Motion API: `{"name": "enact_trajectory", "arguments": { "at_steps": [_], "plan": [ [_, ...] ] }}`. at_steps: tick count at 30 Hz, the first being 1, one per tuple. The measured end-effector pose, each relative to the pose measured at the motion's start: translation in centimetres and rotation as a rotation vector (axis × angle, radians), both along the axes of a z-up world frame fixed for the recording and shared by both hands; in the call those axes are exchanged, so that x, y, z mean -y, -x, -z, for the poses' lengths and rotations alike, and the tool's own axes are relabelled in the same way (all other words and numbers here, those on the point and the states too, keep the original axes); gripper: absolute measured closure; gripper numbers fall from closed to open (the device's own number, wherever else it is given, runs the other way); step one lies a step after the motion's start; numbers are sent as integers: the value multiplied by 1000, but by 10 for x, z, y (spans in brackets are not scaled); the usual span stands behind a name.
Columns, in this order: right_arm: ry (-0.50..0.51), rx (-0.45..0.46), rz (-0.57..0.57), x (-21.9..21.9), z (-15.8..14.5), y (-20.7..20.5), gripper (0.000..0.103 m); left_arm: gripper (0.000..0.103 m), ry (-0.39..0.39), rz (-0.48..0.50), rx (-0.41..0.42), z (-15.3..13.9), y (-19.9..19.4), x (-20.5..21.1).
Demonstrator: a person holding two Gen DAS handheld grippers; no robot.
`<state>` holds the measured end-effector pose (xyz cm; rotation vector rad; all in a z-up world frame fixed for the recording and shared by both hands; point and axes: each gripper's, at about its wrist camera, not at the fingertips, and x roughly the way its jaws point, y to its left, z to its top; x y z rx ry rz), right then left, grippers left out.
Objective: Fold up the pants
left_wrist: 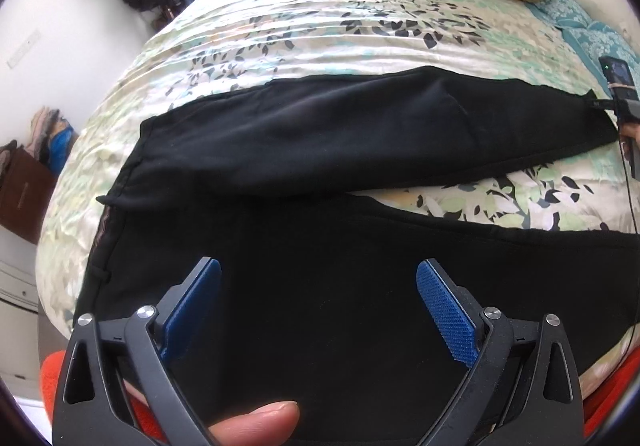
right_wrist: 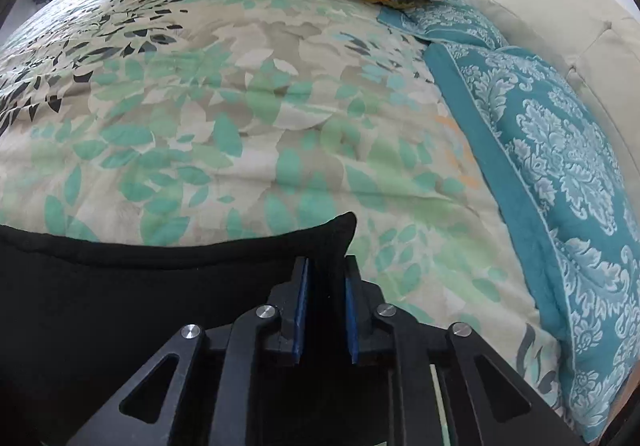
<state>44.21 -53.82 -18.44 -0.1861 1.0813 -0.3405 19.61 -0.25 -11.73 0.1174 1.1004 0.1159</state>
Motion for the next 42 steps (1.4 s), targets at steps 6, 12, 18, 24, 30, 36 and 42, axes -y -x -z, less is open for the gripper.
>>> {"name": "enact_trajectory", "arguments": {
  "at_steps": [6,12,18,24,30,36,42],
  "plan": [
    [-74,159,135,12,-67,75,8,4,-57,-92,134,-4,-43,-52],
    [-372,155,127,-68,-101,215,5,4,-204,-265,86,49,-120,-121],
    [-442,30,172,-141,-60,344,1,4,-161,-300,64,45,-96,-140],
    [-329,110,115,-173,-51,369,1,4,-67,-163,96,12,-20,-101],
    [-275,7,117,-178,-23,369,1,4,-63,-78,-47,65,29,-71],
    [-357,136,76,-210,-62,390,1,4,41,51,40,39,58,-39],
    [-374,114,-109,-288,-51,385,1,4,55,141,50,47,65,-5]
  ]
}}
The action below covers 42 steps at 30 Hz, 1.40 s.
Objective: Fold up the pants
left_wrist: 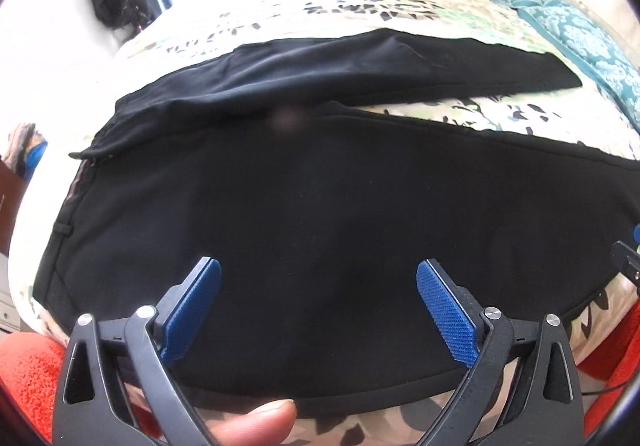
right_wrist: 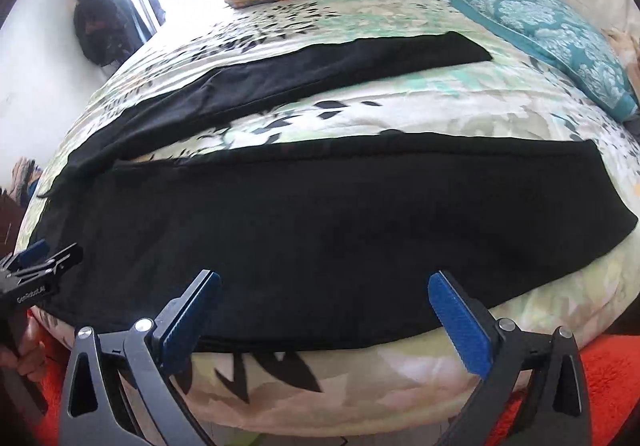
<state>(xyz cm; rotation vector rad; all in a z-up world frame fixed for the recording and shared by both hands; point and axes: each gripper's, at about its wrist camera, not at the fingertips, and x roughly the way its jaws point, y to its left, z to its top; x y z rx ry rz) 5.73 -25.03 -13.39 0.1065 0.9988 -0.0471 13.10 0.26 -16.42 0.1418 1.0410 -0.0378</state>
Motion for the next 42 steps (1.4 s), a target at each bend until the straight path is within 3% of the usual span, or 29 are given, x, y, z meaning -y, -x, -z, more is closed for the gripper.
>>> {"name": "enact_trajectory", "arguments": {
  "at_steps": [2,4,7,16,26,32,36,39,42],
  "plan": [
    [71,10,-68,-17,9,1,1,4,-18,-1,-33,15,0,0],
    [102,-46,-89,-23,27,-3,1,2,-3,-1,-42,25,0,-7],
    [29,-78,-59,-11,43,-3,0,2,-12,14,-19,24,1,-6],
    [20,-26,-59,-8,48,1,0,2,-9,-6,-43,27,1,-6],
    [11,-22,-54,-6,47,1,0,2,9,38,-72,27,8,-8],
    [14,-15,-55,-5,46,3,0,4,142,-15,-21,6,4,-28],
    [14,-15,-55,-5,47,3,0,4,107,-14,-76,23,-5,-31],
    [15,-16,-54,-5,47,3,0,4,6,59,-63,25,2,-13],
    [16,-17,-54,-5,46,3,0,4,61,103,-125,18,3,-5]
  ]
}}
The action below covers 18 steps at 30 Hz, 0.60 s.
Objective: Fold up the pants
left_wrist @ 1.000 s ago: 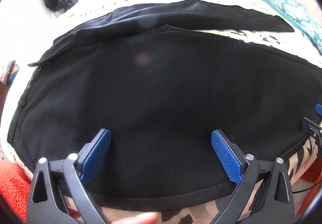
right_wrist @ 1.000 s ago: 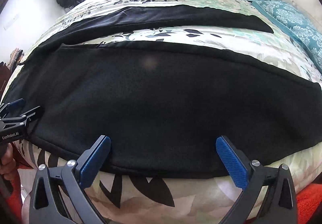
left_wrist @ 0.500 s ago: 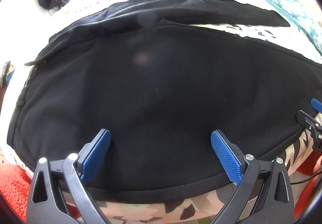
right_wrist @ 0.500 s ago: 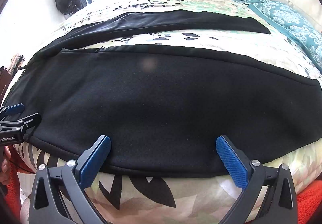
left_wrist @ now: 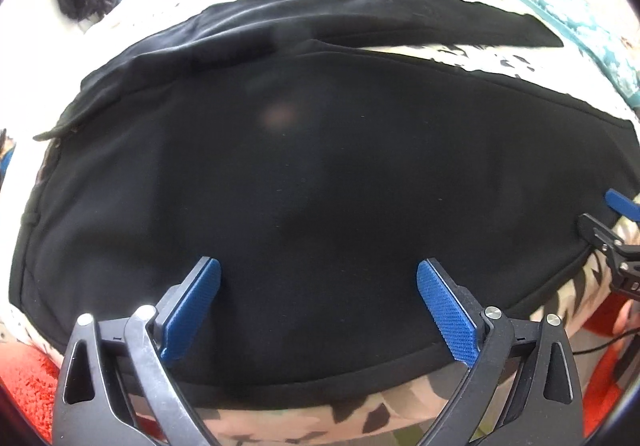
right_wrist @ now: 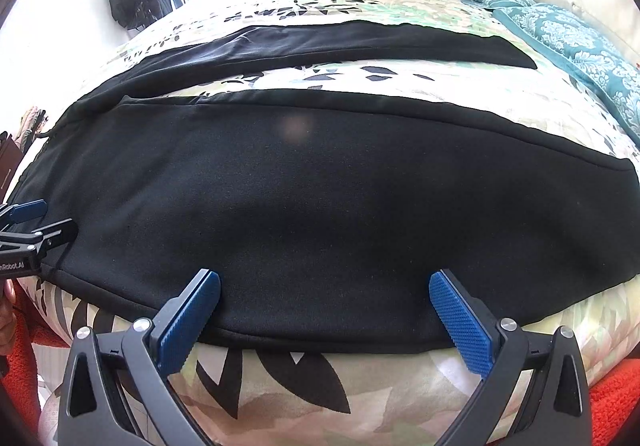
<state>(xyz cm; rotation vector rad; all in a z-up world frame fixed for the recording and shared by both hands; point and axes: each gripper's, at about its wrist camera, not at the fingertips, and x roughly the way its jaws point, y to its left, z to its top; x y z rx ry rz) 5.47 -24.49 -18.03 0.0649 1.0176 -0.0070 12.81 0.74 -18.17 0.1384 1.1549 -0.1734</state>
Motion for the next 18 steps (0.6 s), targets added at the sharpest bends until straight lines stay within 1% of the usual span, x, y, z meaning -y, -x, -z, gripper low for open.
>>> {"name": "enact_trajectory", "arguments": {
  "at_steps": [2,3,4,7,9,10,12,14,16,18],
  "plan": [
    [1,1,-1,0,0,0,0,4,67,8,-14,-12,-5,-5],
    [1,3,-1,0,0,0,0,4,99,-4,2,-23,-13,-11],
    [0,4,-1,0,0,0,0,4,114,-28,33,-36,-23,-20],
    [3,8,-1,0,0,0,0,4,112,-129,136,-72,-71,-57],
    [5,6,-2,0,0,0,0,4,89,-201,173,-85,-113,-87],
    [5,4,-1,-1,0,-1,0,4,68,-235,187,-86,-138,-104],
    [6,2,2,-1,1,-2,0,4,9,-329,193,-79,-174,-134],
    [10,1,4,-2,1,-4,0,4,-21,-412,170,-61,-200,-155],
    [11,1,6,-2,1,-5,0,4,-41,-441,101,-32,-218,-170],
    [11,1,5,-2,1,-5,0,3,-106,-433,27,3,-227,-172]
  ]
}}
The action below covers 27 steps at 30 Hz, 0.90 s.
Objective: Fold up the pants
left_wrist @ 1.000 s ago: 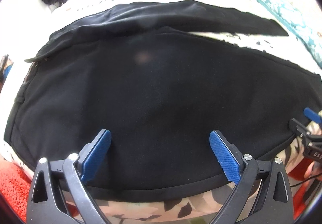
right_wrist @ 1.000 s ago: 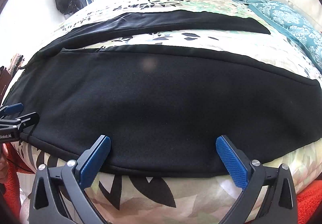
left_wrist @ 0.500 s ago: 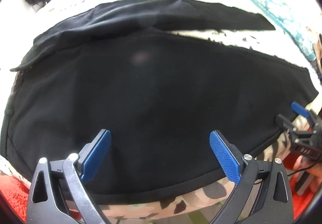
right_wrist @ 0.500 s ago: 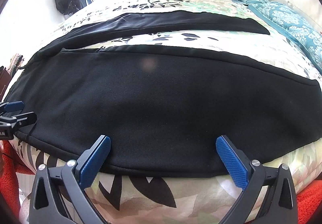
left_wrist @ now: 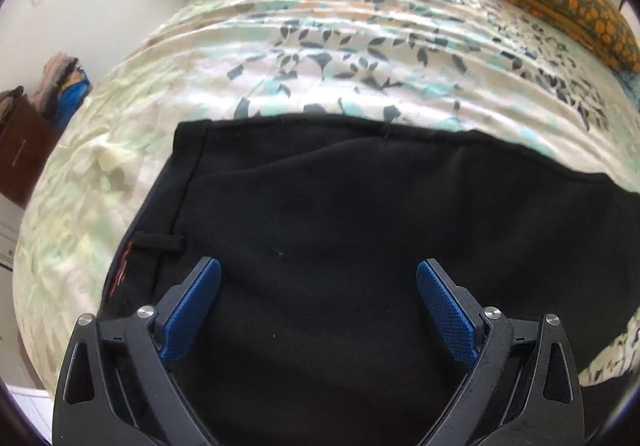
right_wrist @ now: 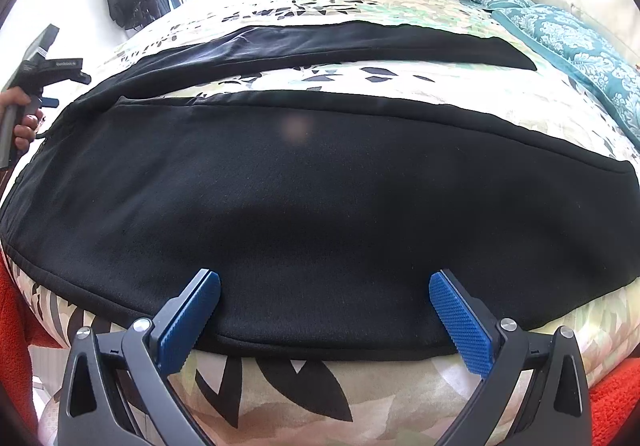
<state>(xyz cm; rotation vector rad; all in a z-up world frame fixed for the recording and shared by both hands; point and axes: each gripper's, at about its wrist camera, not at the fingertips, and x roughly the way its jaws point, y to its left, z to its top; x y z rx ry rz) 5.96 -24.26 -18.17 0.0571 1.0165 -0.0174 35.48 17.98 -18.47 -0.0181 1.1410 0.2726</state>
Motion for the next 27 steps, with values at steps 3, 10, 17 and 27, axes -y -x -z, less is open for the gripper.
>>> {"name": "enact_trajectory", "arguments": {
  "at_steps": [3,10,17,27],
  "plan": [
    [-2,-2,-2,0,0,-2,0,2,-12,8,40,9,-4,-5],
    [2,-3,0,1,2,-7,0,2,12,-62,0,13,-26,-14],
    [-26,-43,-16,6,-6,-11,0,4,94,-152,60,-29,26,-56],
    [-26,-100,102,42,-7,-4,0,4,163,313,-66,-26,162,73]
  ]
}}
